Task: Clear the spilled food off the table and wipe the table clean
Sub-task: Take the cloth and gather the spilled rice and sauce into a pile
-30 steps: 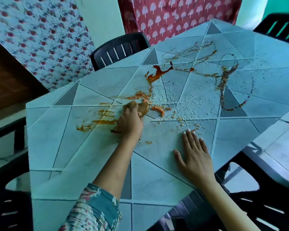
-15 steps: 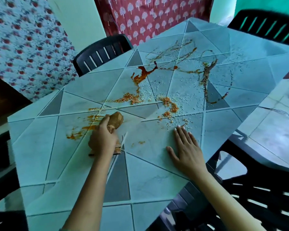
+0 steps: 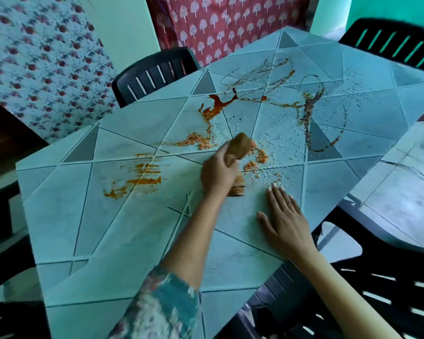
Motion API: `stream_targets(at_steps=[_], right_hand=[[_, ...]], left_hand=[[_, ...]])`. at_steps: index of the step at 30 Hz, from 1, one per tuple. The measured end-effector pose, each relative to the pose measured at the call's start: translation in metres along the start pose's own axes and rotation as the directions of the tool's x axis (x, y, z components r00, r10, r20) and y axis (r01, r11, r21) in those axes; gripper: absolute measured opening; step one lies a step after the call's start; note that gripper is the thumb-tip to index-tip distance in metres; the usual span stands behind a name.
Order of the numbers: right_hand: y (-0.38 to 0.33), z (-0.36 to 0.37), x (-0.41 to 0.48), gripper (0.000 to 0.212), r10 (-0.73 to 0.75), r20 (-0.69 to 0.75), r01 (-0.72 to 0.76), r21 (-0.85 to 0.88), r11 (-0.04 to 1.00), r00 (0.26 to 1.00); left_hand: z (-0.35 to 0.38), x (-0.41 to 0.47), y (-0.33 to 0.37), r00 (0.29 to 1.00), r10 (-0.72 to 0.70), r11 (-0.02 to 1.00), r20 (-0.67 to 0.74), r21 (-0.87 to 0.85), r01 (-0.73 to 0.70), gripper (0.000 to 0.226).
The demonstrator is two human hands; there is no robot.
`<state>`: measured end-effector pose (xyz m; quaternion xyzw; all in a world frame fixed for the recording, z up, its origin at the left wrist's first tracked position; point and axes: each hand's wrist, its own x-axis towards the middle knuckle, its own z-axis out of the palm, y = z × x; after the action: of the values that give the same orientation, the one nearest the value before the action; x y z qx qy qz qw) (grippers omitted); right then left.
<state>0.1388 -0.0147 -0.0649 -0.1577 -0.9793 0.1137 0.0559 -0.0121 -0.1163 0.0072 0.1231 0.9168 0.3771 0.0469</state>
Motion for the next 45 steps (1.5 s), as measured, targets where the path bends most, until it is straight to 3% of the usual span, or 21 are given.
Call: stream_targets(at_steps=[4,6,10,15,18,20,22,24,26,28,31,34,37,39,41,45], right_hand=[[0.009,-0.005,-0.005,0.080,0.038,0.000,-0.038,0.013,0.999,0.999],[0.009,-0.005,-0.006,0.078,0.039,0.004,-0.039,0.011,0.999,0.999],[0.007,-0.004,-0.005,0.075,0.036,0.014,-0.036,0.012,0.999,0.999],[0.008,-0.005,-0.004,0.074,0.005,0.060,-0.005,-0.001,1.000,0.998],[0.014,-0.007,-0.003,0.081,-0.070,0.064,0.069,0.016,0.997,0.995],[0.019,-0.006,-0.002,0.088,-0.171,0.047,0.169,0.041,0.985,0.984],[0.025,-0.008,0.004,0.087,-0.228,0.038,0.226,0.049,0.973,0.973],[0.029,-0.013,0.009,0.085,-0.222,0.016,0.222,0.042,0.974,0.975],[0.034,-0.017,0.010,0.087,-0.197,-0.006,0.197,0.063,0.978,0.980],[0.038,-0.016,0.008,0.090,-0.188,0.040,0.186,0.046,0.981,0.981],[0.036,-0.015,0.003,0.079,-0.147,0.109,0.147,0.007,0.989,0.983],[0.037,-0.012,0.003,0.073,-0.123,0.119,0.129,-0.039,0.991,0.985],[0.037,-0.012,0.004,0.072,-0.116,0.084,0.122,-0.068,0.990,0.990],[0.029,-0.008,0.009,0.073,-0.121,0.066,0.124,-0.039,0.992,0.990],[0.012,-0.005,0.018,0.072,-0.122,0.043,0.123,-0.013,0.992,0.992],[-0.025,0.004,0.029,0.069,-0.166,0.038,0.166,0.015,0.986,0.985]], left_hand=[[-0.052,-0.049,-0.065,0.958,-0.193,0.960,-0.213,0.161,0.229,0.053],[-0.048,-0.071,-0.082,0.952,-0.200,0.959,-0.232,0.154,0.239,0.059],[0.006,-0.072,-0.067,0.980,-0.098,0.994,-0.176,0.035,0.105,0.065],[0.060,-0.035,0.005,0.999,-0.017,1.000,-0.044,0.007,0.017,0.060],[0.056,-0.004,0.028,0.997,0.001,0.982,0.080,-0.188,0.014,0.055],[0.034,0.001,0.023,0.999,0.042,0.970,0.030,-0.242,-0.034,0.053],[0.007,-0.008,0.002,0.994,0.058,0.993,-0.094,-0.100,-0.068,0.054],[-0.014,-0.023,-0.034,0.984,-0.019,0.997,-0.176,0.067,0.031,0.054],[-0.013,-0.038,-0.069,0.969,-0.107,0.989,-0.221,0.072,0.126,0.055],[0.008,-0.050,-0.079,0.963,-0.115,0.992,-0.244,0.029,0.126,0.056],[0.041,-0.050,-0.052,0.970,-0.094,0.995,-0.224,0.011,0.099,0.054],[0.059,-0.032,-0.013,0.994,-0.046,0.999,-0.104,0.012,0.047,0.055],[0.048,-0.011,0.006,0.999,0.025,0.995,0.024,-0.101,-0.023,0.054],[0.019,0.004,-0.002,0.997,0.068,0.980,-0.045,-0.184,-0.076,0.053],[-0.014,0.026,-0.027,0.984,0.072,0.990,-0.162,-0.109,-0.091,0.052],[-0.084,0.080,-0.085,0.937,-0.059,0.990,-0.343,0.102,0.100,0.049]])
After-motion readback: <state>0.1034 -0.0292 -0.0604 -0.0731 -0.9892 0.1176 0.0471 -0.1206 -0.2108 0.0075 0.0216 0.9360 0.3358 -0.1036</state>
